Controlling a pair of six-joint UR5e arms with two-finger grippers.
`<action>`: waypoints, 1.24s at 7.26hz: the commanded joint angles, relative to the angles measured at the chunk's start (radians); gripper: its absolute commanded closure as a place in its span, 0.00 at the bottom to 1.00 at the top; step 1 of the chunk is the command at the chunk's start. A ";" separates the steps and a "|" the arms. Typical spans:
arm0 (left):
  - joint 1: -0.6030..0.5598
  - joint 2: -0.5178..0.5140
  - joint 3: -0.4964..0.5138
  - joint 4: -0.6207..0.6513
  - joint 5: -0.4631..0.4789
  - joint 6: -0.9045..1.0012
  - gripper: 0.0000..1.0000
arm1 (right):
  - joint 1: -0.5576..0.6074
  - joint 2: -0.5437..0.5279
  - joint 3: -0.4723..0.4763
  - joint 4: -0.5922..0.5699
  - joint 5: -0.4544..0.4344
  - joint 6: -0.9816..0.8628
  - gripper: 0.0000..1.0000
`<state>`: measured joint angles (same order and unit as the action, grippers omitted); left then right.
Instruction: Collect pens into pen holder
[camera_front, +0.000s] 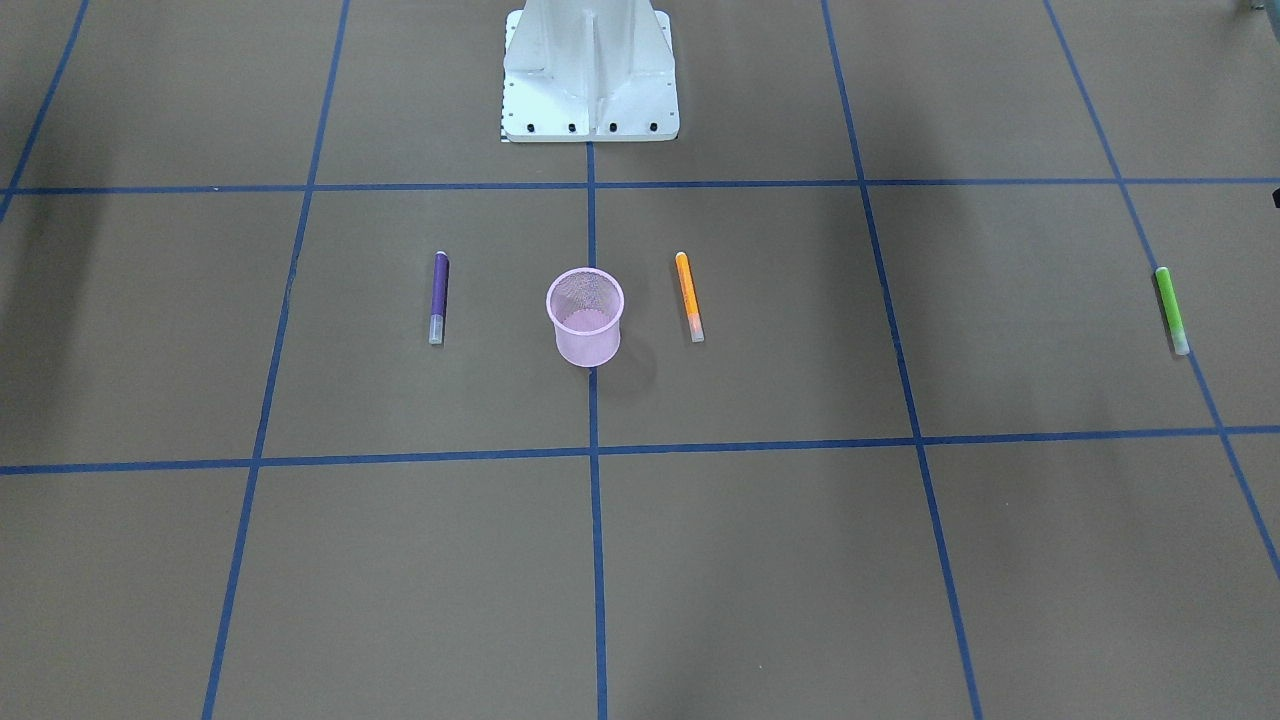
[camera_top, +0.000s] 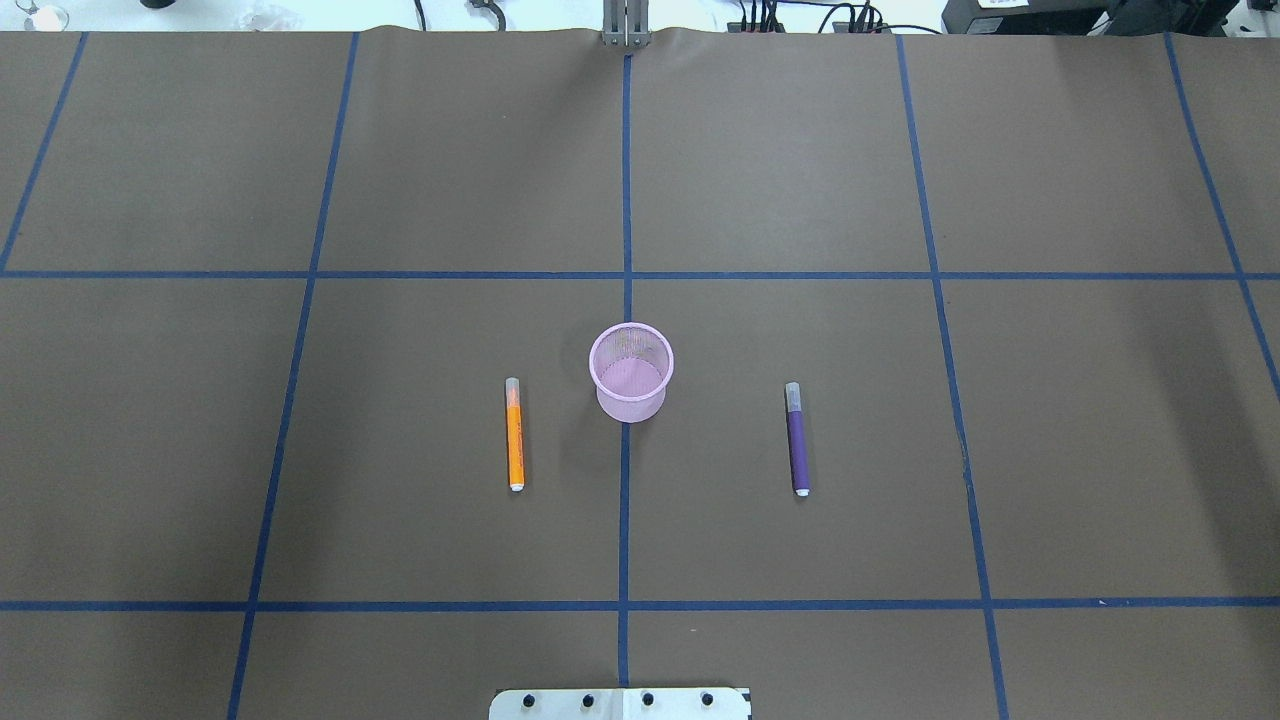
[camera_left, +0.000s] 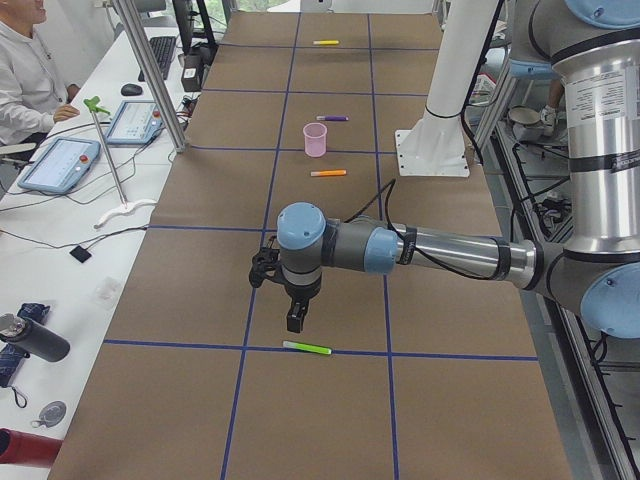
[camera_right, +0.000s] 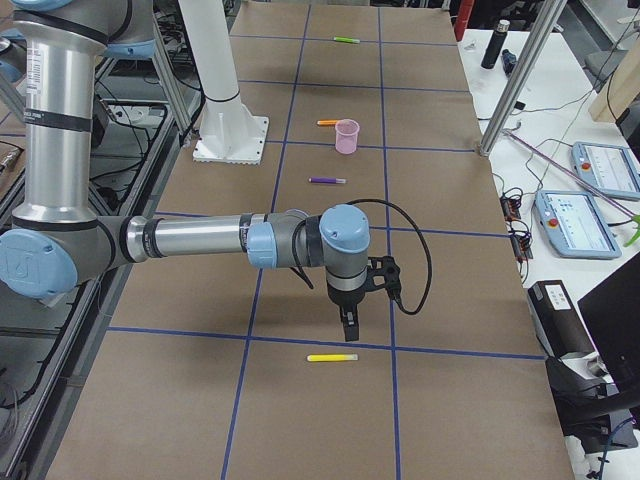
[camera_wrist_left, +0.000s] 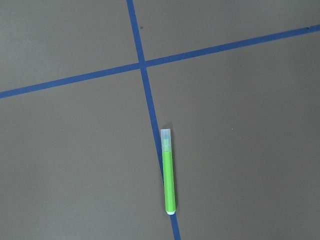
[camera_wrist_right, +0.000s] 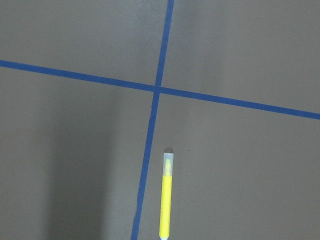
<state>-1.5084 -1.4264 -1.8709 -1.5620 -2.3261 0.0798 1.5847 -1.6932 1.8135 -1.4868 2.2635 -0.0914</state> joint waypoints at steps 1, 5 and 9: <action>0.001 -0.054 0.007 -0.019 0.005 0.003 0.00 | -0.002 0.015 -0.003 0.166 0.039 0.007 0.00; 0.001 -0.079 0.070 -0.160 -0.002 0.000 0.00 | -0.040 0.018 0.009 0.183 0.122 0.114 0.00; 0.034 -0.077 0.479 -0.659 -0.001 -0.170 0.00 | -0.167 0.021 0.029 0.272 0.103 0.329 0.00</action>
<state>-1.4977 -1.5042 -1.5100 -2.0278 -2.3293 0.0294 1.4431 -1.6729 1.8393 -1.2256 2.3712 0.2063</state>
